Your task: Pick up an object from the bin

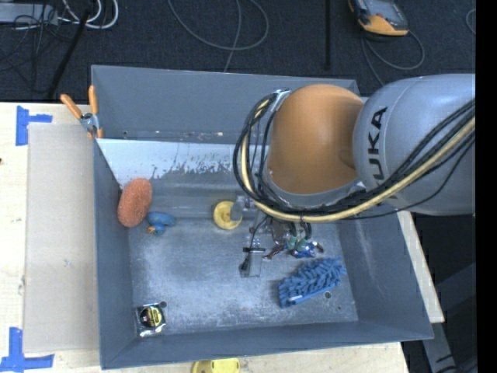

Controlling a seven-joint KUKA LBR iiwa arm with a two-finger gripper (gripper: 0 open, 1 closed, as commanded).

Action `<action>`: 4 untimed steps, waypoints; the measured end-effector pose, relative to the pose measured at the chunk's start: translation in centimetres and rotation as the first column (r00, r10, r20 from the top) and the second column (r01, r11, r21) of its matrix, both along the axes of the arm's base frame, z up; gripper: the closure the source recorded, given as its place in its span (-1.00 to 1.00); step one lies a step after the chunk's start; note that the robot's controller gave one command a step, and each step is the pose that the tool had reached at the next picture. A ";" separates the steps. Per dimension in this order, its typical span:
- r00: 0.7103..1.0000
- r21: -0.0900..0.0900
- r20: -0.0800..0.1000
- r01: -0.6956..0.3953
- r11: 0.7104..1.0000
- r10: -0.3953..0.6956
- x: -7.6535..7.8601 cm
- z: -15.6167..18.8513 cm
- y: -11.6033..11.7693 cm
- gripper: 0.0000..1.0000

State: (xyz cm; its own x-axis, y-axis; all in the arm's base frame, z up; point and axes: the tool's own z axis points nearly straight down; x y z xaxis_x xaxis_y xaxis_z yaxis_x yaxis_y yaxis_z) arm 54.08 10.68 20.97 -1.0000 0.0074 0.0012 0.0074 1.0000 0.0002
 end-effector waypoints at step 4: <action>0.997 -0.002 0.010 0.072 0.997 -0.072 0.3 -9.8 -10.7 -1.00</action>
Offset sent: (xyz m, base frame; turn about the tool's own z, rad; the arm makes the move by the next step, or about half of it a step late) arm 0.0178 -0.0799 -0.1013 0.0831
